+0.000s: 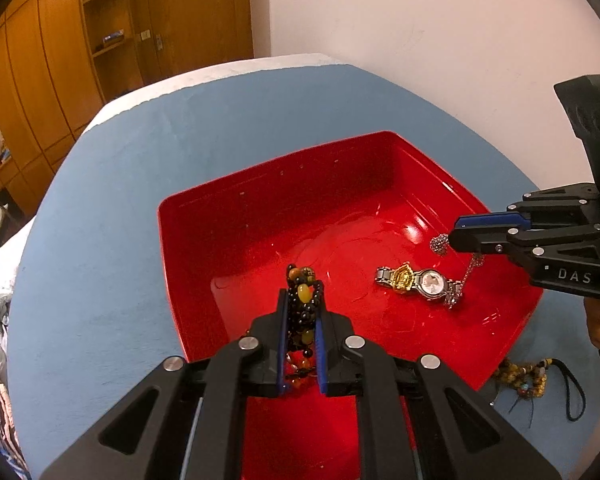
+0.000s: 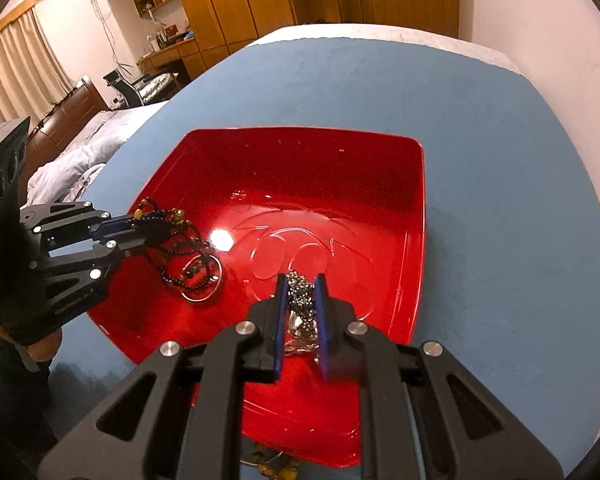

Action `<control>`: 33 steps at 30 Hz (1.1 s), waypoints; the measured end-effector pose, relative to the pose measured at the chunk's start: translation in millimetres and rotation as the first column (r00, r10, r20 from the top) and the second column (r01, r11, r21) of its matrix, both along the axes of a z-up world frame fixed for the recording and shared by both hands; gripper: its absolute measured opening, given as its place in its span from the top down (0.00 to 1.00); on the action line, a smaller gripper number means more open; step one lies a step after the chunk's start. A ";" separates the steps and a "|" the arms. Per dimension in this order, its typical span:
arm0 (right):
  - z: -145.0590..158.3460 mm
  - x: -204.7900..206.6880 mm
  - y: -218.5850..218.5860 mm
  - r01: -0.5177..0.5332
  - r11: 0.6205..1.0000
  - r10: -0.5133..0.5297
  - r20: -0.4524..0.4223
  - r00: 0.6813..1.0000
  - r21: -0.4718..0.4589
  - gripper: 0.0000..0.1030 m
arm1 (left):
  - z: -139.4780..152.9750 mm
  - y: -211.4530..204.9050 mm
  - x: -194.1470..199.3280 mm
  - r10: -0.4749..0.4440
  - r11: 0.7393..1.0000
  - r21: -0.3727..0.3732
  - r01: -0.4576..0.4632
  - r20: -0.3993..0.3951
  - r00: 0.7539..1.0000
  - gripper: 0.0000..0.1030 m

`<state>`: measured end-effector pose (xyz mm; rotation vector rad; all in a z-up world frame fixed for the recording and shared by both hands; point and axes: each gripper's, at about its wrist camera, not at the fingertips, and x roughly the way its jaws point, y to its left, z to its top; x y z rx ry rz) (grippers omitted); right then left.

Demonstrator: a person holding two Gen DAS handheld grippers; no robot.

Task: Organize jewelry
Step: 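Lower the chain and black necklace into the red box and open both grippers, then grasp the wooden bead keychain strand by its black cord with the right gripper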

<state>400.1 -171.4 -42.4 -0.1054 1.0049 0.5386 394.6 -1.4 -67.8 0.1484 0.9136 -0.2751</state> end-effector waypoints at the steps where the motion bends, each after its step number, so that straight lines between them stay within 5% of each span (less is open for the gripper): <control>1: -2.2 1.4 0.6 -0.001 1.000 0.001 -0.007 1.000 -0.003 0.89 | -2.0 -0.3 2.1 0.002 1.000 0.000 -0.002 -0.004 1.000 0.89; 13: 0.8 -13.3 -7.8 0.000 1.000 0.000 0.006 1.000 -0.005 0.79 | 6.2 5.8 -16.9 0.009 1.000 0.010 -0.010 0.025 1.000 0.67; 24: 24.8 -127.7 -56.7 -0.030 0.999 0.024 0.133 0.991 0.042 0.65 | 38.3 11.7 -124.1 -0.021 1.000 0.027 0.016 0.170 0.985 0.38; 33: -27.2 -177.1 -98.2 0.044 0.999 -0.046 0.071 0.996 0.027 0.64 | -8.7 -10.5 -172.4 -0.070 0.997 0.015 0.069 0.129 0.989 0.34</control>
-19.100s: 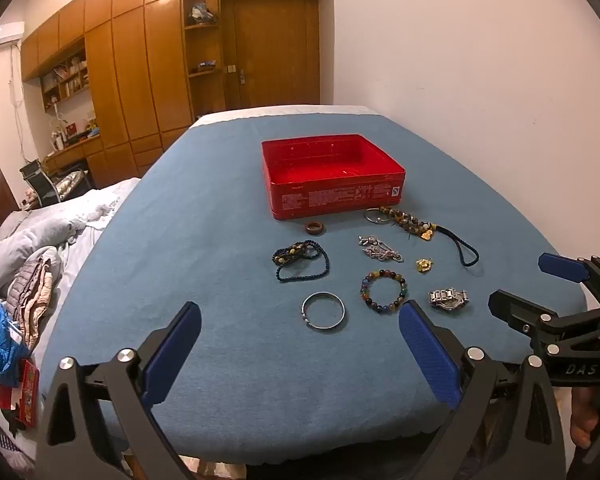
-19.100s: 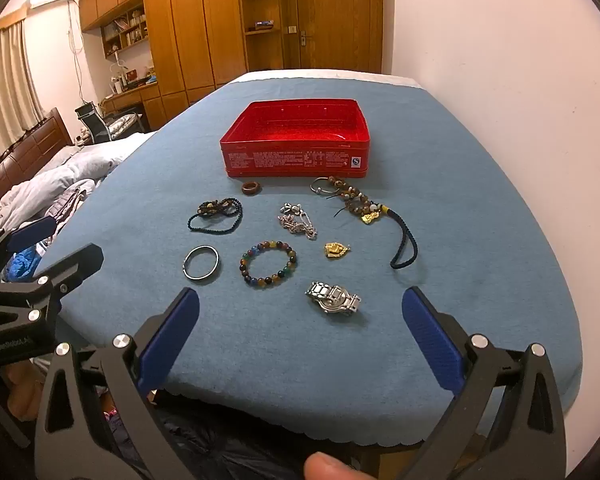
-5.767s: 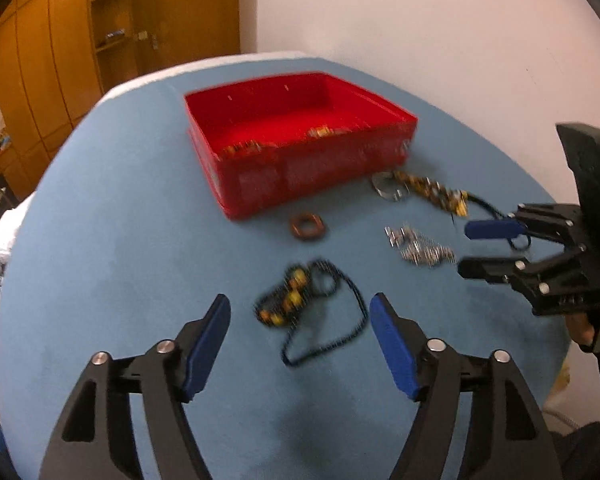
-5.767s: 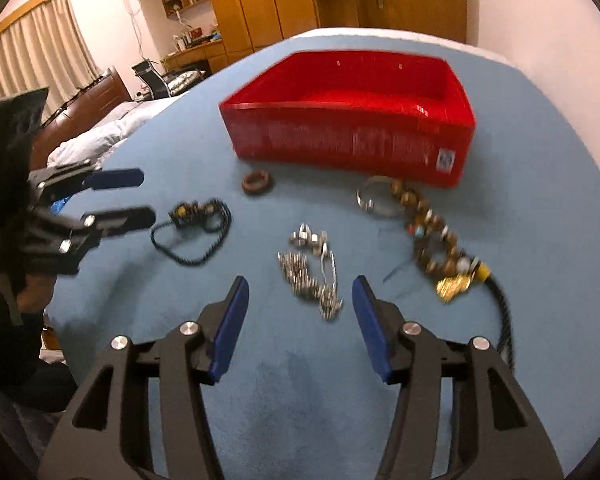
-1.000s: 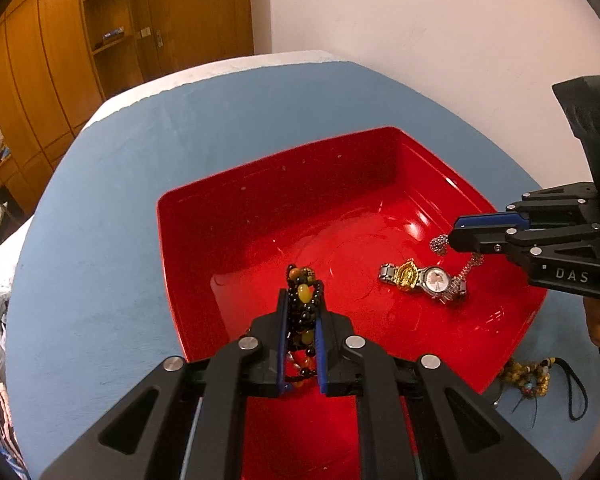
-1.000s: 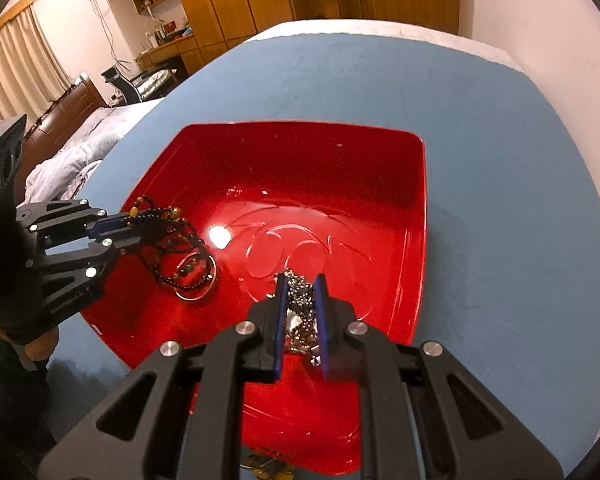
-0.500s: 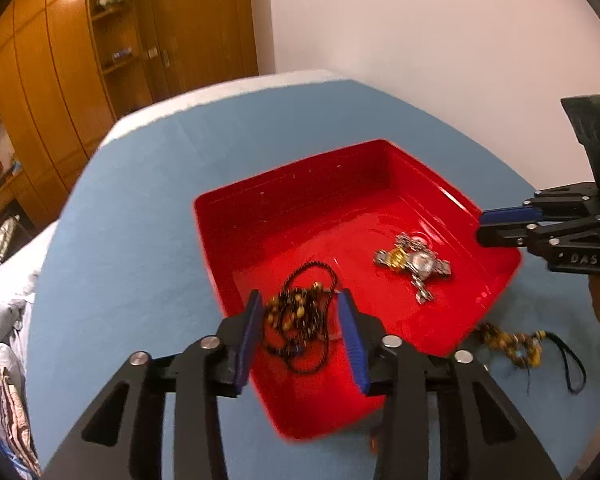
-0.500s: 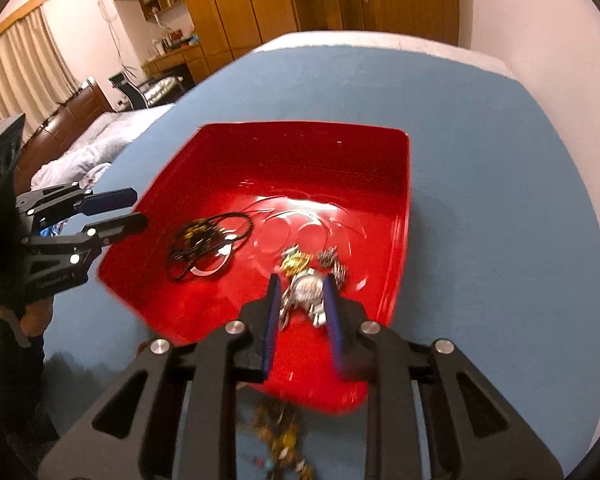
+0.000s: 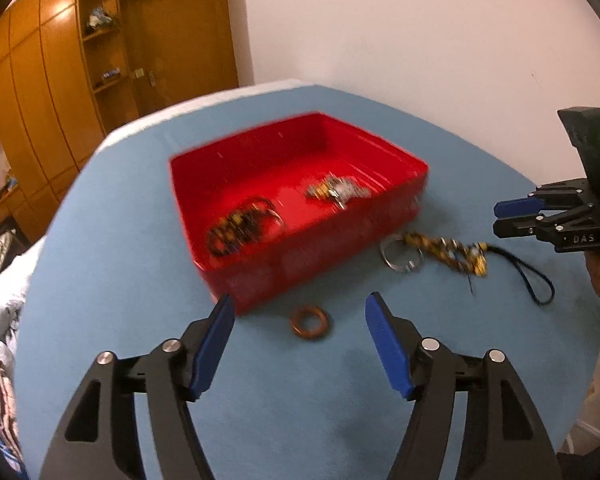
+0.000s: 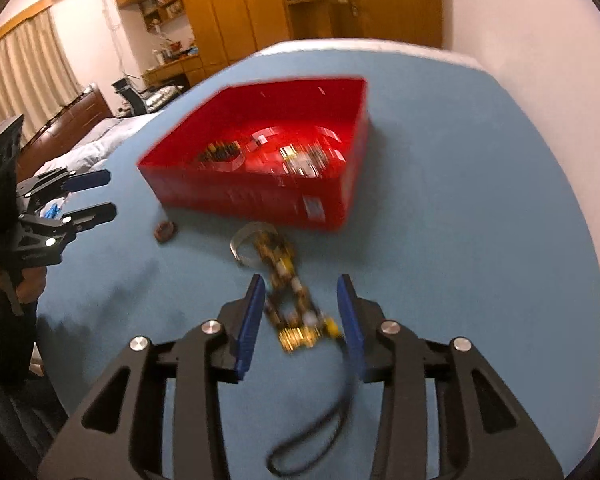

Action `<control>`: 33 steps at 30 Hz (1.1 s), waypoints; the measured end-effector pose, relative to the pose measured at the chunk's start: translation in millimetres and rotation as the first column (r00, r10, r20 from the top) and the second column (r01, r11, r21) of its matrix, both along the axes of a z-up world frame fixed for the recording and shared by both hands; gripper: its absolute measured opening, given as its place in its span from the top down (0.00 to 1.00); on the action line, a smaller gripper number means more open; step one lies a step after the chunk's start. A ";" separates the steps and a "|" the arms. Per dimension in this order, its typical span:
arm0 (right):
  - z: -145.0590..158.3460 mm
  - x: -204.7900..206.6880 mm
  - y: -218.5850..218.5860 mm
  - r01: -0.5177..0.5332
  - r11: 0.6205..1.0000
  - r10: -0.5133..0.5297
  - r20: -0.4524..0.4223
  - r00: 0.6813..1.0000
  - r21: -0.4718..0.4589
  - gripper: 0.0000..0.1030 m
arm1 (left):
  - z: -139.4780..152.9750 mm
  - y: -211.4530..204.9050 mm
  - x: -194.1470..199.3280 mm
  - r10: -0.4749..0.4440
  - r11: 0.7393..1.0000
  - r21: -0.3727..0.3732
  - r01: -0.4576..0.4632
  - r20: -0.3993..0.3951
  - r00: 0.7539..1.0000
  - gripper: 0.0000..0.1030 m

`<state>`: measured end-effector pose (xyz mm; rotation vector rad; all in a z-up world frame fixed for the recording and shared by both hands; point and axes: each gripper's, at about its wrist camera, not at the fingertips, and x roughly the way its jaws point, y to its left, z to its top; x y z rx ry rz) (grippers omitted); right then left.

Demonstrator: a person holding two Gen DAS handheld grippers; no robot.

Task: Organize jewelry
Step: 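Grasp the wooden bead keychain strand by its black cord with the right gripper, then grasp the brown wooden ring with the left gripper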

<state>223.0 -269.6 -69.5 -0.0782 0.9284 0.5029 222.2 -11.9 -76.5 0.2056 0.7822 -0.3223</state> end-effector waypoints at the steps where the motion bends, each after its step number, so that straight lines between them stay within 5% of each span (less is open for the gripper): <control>1: -7.7 -1.8 -3.8 0.007 1.000 -0.008 -0.011 1.000 -0.011 0.64 | -4.8 -1.3 -2.5 -0.001 1.000 0.002 0.001 -0.005 1.000 0.34; 10: -40.4 -5.1 -5.9 0.015 0.995 -0.019 -0.035 0.999 -0.094 0.68 | -31.5 -5.1 -2.3 0.013 1.000 -0.001 -0.013 -0.036 0.999 0.34; 14: -40.1 -3.3 -4.7 0.014 0.995 -0.018 -0.034 0.999 -0.095 0.95 | -35.8 -2.2 -0.2 0.018 1.000 -0.014 -0.019 -0.052 0.998 0.34; 33: -12.8 -26.2 -15.8 0.008 0.996 -0.006 -0.025 1.000 0.091 0.97 | -53.6 -9.0 12.8 0.029 0.999 0.021 -0.026 -0.122 0.992 0.34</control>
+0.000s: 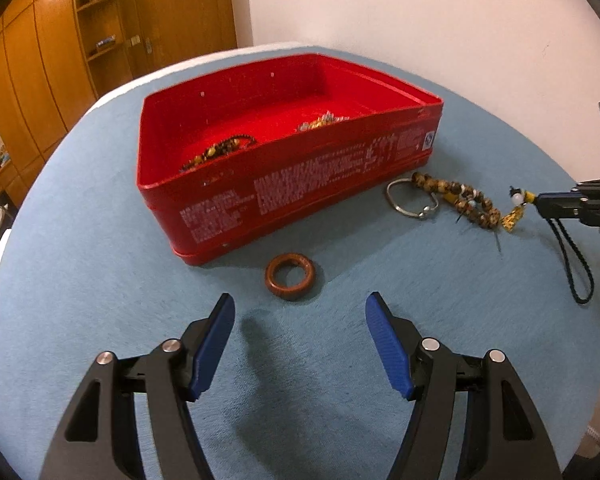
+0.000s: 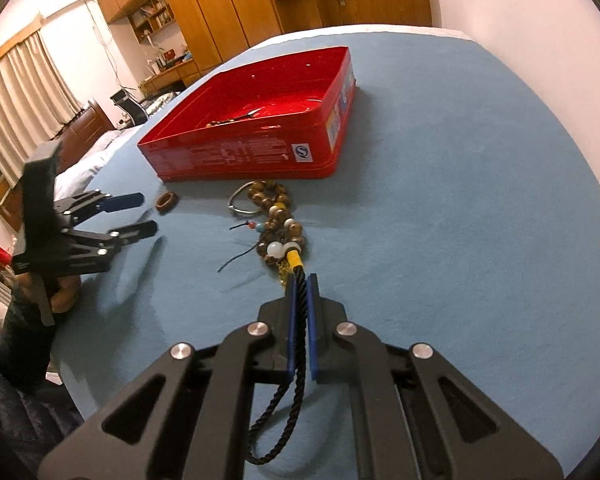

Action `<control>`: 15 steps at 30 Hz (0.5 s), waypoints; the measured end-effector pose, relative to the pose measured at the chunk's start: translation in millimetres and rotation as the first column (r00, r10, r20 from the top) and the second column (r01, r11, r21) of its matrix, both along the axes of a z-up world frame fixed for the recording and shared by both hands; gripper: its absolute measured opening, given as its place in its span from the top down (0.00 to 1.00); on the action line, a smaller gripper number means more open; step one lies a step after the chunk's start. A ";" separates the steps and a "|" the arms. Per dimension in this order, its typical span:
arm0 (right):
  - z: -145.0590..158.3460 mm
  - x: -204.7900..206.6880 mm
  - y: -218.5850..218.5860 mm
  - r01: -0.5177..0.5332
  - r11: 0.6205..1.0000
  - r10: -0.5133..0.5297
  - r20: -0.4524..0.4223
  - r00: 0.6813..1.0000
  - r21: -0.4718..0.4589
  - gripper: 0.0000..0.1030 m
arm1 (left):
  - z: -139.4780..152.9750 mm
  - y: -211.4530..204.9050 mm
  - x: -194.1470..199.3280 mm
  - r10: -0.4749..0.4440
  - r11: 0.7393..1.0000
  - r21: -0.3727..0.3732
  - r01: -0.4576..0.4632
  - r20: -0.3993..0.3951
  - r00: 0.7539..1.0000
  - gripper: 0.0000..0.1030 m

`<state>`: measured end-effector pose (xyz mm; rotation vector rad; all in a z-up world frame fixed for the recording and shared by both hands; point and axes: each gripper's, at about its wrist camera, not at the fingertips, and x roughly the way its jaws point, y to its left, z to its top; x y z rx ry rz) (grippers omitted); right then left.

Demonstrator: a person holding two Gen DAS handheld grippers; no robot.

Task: Organize jewelry
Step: 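Grasp the brown wooden ring with the left gripper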

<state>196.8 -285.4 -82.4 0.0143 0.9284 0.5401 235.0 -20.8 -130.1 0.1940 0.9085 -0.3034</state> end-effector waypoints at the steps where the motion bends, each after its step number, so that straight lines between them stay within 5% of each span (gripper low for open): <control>1: 0.0 -0.8 0.3 -0.003 1.000 0.003 0.001 1.000 0.005 0.97 | -1.5 -0.5 1.9 0.002 1.000 0.004 -0.002 -0.010 1.000 0.33; 11: 7.5 -4.1 -5.3 -0.021 0.999 0.020 0.023 1.000 0.044 0.97 | -6.9 -8.3 20.9 0.043 0.998 0.040 -0.041 -0.029 0.999 0.25; 15: 11.7 -4.6 -6.0 -0.025 0.998 0.023 0.028 0.999 0.050 0.97 | -7.5 -12.2 20.7 0.038 0.999 0.034 -0.037 -0.019 0.999 0.34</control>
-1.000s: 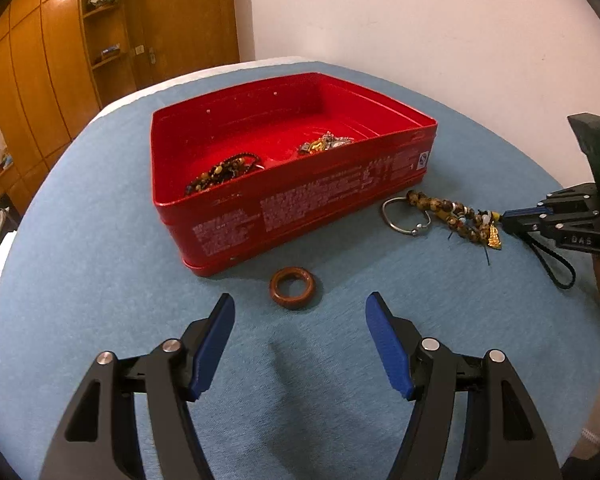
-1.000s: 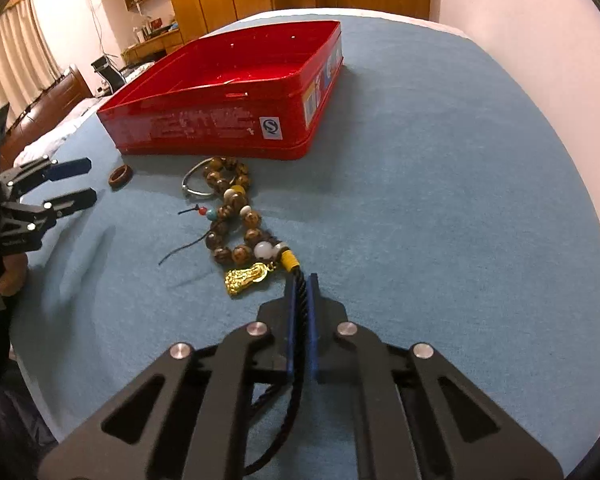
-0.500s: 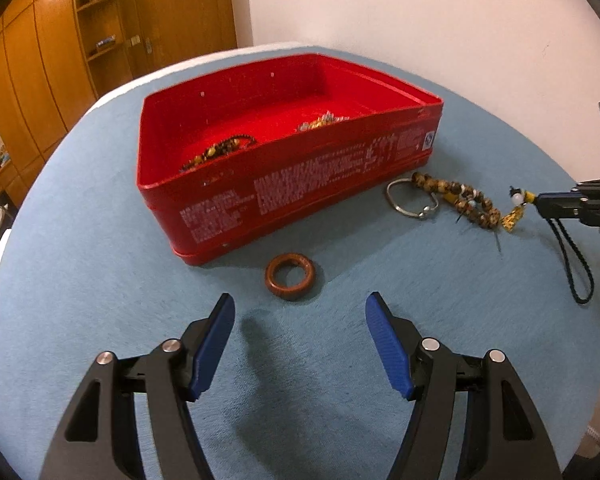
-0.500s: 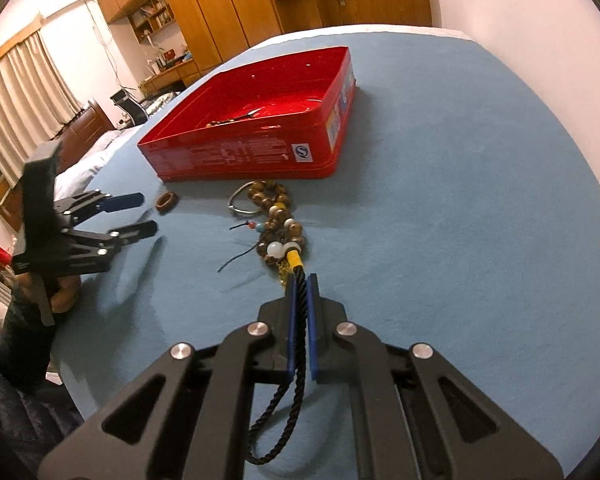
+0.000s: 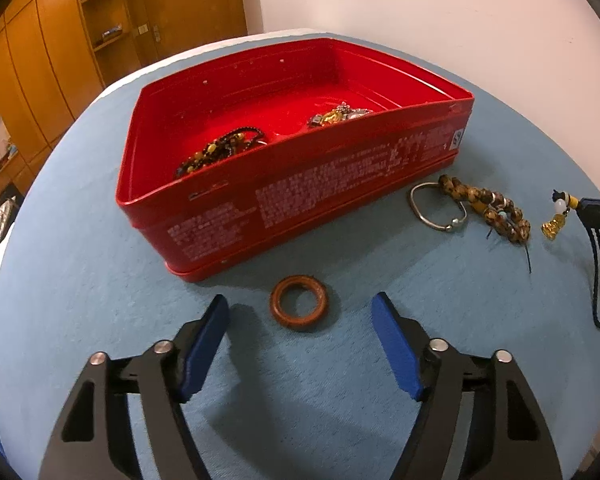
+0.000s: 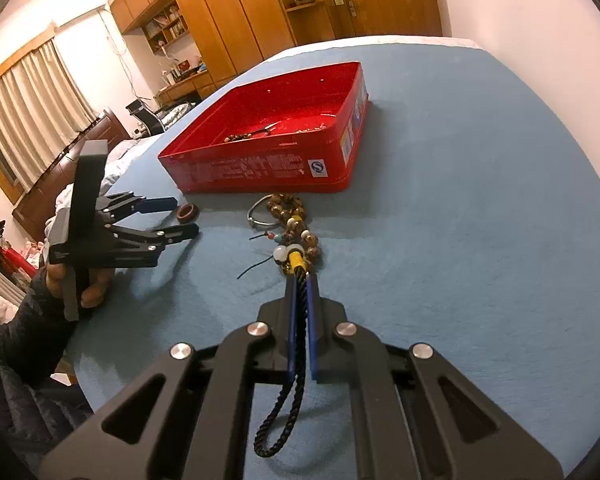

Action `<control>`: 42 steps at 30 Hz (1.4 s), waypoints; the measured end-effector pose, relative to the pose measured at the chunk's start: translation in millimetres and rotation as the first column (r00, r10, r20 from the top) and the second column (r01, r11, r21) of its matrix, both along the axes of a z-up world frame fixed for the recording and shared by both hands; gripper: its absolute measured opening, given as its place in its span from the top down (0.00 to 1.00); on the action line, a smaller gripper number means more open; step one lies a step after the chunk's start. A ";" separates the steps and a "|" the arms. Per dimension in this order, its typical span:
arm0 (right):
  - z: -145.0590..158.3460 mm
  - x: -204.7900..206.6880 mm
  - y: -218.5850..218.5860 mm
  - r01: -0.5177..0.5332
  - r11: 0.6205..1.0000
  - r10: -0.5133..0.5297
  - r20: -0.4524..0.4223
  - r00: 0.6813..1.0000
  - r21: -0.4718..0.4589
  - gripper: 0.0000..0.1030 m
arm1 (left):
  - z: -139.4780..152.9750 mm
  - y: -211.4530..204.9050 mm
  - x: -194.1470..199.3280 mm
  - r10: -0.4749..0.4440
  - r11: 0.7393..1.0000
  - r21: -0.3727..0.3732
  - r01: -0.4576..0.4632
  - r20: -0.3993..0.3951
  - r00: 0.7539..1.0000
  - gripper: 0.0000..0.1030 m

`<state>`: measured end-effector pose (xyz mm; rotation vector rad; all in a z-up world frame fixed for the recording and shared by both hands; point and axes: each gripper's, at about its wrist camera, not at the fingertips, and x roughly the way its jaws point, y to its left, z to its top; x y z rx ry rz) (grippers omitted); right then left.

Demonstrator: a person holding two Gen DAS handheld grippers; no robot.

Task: Organize jewelry
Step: 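Grasp the brown wooden ring with the left gripper, then carry the wooden ring with the left gripper while the right carries the bead strand into the red box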

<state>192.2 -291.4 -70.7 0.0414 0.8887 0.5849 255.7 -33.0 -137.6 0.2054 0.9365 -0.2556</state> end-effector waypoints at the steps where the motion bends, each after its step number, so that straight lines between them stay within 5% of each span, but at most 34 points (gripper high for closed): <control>1: 0.8 0.1 0.4 -0.002 1.000 0.002 0.000 1.000 0.004 0.97 | 0.2 -1.0 -0.7 -0.005 1.000 -0.004 0.005 0.001 1.000 0.41; 6: 1.1 0.2 5.0 -0.009 1.000 0.009 0.000 1.000 0.001 0.97 | 2.4 -1.4 -1.7 -0.021 1.000 -0.020 0.021 0.002 1.000 0.71; 21: 8.5 1.0 18.9 -0.032 0.999 0.033 0.015 0.999 -0.013 0.97 | 14.1 2.6 -12.3 -0.028 0.999 -0.035 0.029 0.027 0.999 0.71; 42: 44.8 3.8 46.1 -0.087 0.996 0.089 0.086 0.992 -0.027 0.97 | 82.5 14.1 -66.8 -0.059 0.994 -0.083 0.071 0.131 0.990 0.71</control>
